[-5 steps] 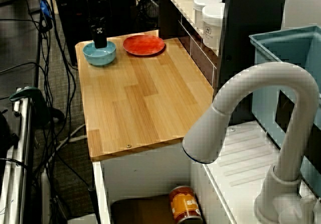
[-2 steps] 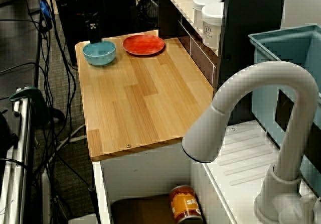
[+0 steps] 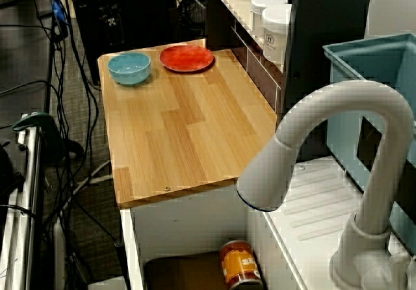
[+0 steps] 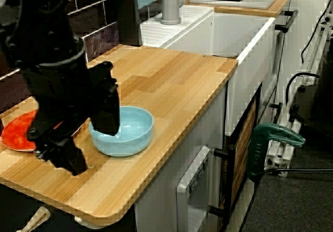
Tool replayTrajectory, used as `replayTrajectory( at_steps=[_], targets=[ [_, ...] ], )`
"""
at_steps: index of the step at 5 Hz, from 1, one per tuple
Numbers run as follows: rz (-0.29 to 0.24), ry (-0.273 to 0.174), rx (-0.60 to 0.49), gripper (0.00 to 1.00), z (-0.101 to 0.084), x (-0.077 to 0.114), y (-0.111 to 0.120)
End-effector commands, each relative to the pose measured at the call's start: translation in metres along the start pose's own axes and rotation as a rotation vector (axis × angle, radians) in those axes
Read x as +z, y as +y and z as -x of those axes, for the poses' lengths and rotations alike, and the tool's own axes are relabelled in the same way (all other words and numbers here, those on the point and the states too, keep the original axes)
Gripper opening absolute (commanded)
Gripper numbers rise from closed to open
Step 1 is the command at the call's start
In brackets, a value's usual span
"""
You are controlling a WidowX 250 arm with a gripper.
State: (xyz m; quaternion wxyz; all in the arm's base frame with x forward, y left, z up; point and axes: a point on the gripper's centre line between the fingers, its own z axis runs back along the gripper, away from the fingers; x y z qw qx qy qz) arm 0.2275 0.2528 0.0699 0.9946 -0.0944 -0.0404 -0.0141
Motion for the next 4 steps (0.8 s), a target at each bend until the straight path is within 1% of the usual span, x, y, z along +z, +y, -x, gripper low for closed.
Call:
replayTrajectory(
  at_steps=[1, 2, 3, 4],
  targets=[
    [-0.102, -0.009, 0.042, 1.0, -0.006, 0.004, 0.02],
    [-0.123, -0.013, 0.035, 1.0, -0.009, -0.004, 0.018],
    [-0.144, 0.002, 0.022, 1.0, -0.01, -0.013, 0.015],
    [-0.144, 0.021, 0.012, 1.0, -0.012, -0.018, 0.011]
  ],
)
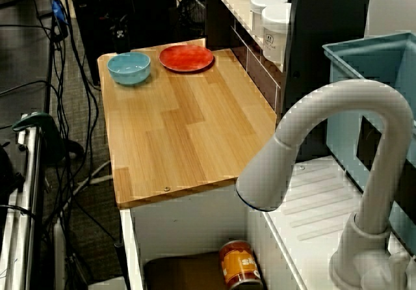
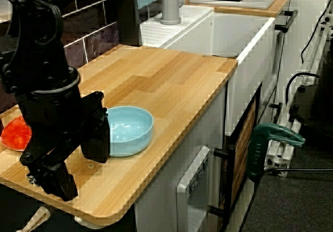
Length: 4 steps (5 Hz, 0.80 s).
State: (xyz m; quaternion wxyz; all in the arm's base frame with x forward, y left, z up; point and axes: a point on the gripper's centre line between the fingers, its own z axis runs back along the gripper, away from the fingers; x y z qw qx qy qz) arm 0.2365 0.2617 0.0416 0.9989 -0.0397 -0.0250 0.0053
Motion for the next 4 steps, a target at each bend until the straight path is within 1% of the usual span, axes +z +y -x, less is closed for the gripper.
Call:
replayTrajectory(
  at_steps=[1, 2, 3, 4],
  targets=[
    [-0.007, 0.006, -0.06, 1.0, -0.004, 0.007, -0.017],
    [0.039, 0.028, -0.065, 1.0, -0.004, 0.003, -0.047],
    [0.04, 0.059, -0.07, 1.0, -0.006, -0.001, -0.076],
    [0.065, 0.101, -0.018, 1.0, -0.015, -0.004, -0.095]
  ],
)
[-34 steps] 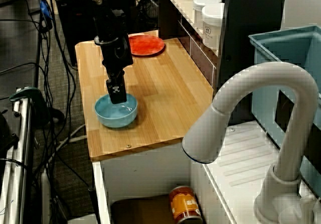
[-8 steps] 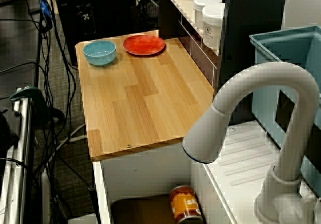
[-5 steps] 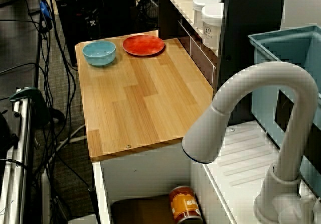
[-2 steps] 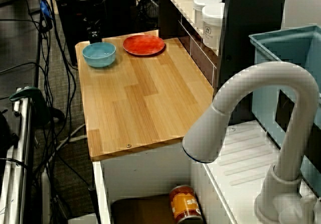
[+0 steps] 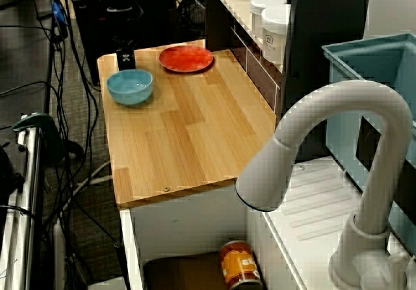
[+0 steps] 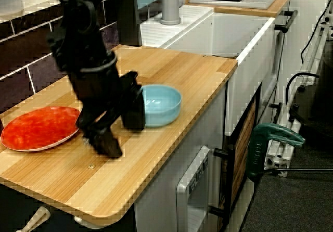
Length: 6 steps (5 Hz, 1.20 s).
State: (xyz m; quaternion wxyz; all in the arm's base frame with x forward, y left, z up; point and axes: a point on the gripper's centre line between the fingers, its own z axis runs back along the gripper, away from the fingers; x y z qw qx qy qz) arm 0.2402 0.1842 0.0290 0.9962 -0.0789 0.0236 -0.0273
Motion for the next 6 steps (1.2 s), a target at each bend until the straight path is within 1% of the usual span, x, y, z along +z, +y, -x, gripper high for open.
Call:
replayTrajectory(
  at_steps=[1, 2, 3, 4, 5, 6],
  targets=[
    [-0.011, -0.036, 0.075, 1.0, -0.018, 0.018, -0.041],
    [-0.012, -0.068, 0.082, 1.0, -0.022, 0.018, -0.063],
    [-0.003, -0.069, 0.059, 1.0, -0.026, 0.015, -0.08],
    [-0.031, -0.074, 0.025, 1.0, -0.029, 0.014, -0.101],
    [-0.044, -0.085, 0.001, 1.0, -0.024, 0.014, -0.115],
    [-0.056, -0.075, -0.016, 1.0, -0.018, 0.013, -0.121]
  ],
)
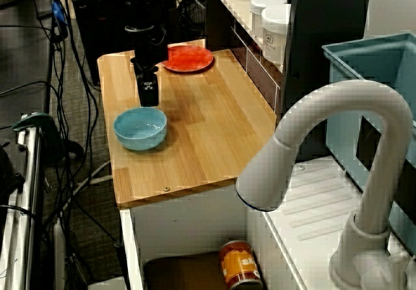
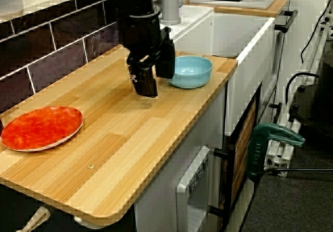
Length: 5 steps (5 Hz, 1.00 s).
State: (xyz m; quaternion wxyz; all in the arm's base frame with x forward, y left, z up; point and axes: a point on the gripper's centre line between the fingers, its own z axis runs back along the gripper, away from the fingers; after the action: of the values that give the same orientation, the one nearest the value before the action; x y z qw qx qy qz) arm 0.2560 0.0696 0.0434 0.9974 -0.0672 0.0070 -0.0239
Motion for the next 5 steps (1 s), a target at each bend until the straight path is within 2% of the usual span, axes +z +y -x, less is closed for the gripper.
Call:
replayTrajectory(
  at_steps=[1, 2, 4, 5],
  targets=[
    [-0.042, -0.032, -0.096, 1.0, 0.007, 0.02, 0.002],
    [-0.034, -0.026, -0.174, 1.0, 0.016, 0.025, 0.01],
    [0.018, 0.035, -0.455, 1.0, 0.037, 0.037, 0.007],
    [-0.017, 0.039, -0.554, 1.0, 0.048, 0.031, -0.007]
  ],
)
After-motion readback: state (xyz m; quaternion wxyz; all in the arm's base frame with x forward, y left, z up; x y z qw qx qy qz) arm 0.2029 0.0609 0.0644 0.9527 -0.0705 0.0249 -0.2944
